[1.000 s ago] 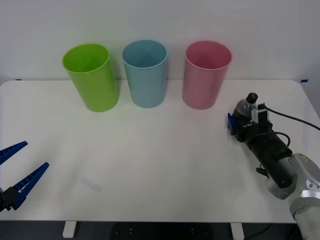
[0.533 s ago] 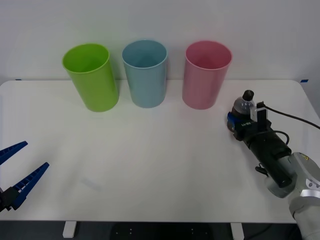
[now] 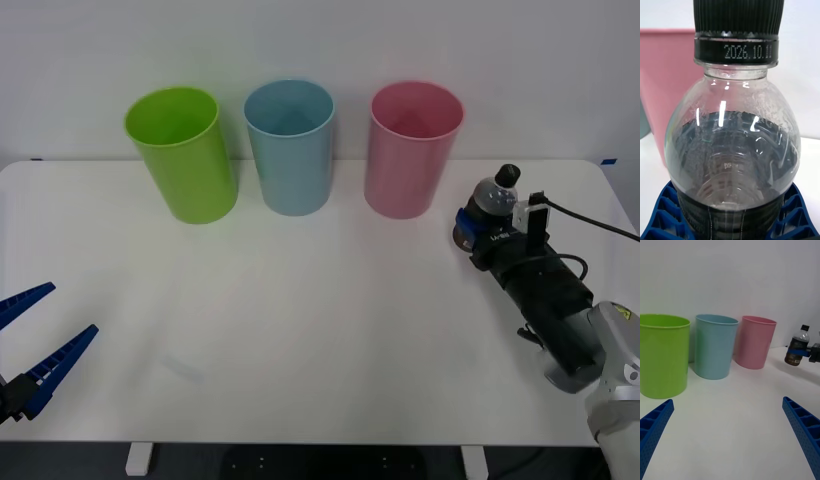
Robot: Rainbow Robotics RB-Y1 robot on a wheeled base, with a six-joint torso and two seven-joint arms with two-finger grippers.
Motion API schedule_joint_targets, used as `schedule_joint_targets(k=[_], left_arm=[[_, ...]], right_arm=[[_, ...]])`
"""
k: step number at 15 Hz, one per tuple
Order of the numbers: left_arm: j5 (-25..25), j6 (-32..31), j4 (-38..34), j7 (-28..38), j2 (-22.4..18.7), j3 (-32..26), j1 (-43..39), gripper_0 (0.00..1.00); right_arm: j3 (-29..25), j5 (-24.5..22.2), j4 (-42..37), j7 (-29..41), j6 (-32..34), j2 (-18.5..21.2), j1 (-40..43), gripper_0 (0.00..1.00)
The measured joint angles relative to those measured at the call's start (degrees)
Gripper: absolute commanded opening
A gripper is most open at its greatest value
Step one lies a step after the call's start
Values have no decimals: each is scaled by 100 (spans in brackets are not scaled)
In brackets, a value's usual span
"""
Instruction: Grasp the object on the table and drop it into the matching bin: aluminum can to the light blue bin, PET bottle to the pink bin.
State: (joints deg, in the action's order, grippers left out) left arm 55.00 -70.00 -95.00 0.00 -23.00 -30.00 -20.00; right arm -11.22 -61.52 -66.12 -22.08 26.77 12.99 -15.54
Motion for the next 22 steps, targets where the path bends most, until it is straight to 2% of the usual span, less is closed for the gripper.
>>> schedule_joint_targets(k=[5, 9, 18, 22], left_arm=[[0, 0, 0, 0, 0, 0, 0, 100], [0, 0, 0, 0, 0, 0, 0, 100], [0, 0, 0, 0, 0, 0, 0, 100], [0, 0, 0, 0, 0, 0, 0, 100]], right_arm=[[94, -328, -1063, 1219, 33, 50, 418, 0], [289, -360, -1742, 2135, 31, 303, 601, 0], [648, -388, -2889, 3796, 67, 1334, 528, 0], [729, -769, -2930, 4233, 103, 1632, 68, 0]])
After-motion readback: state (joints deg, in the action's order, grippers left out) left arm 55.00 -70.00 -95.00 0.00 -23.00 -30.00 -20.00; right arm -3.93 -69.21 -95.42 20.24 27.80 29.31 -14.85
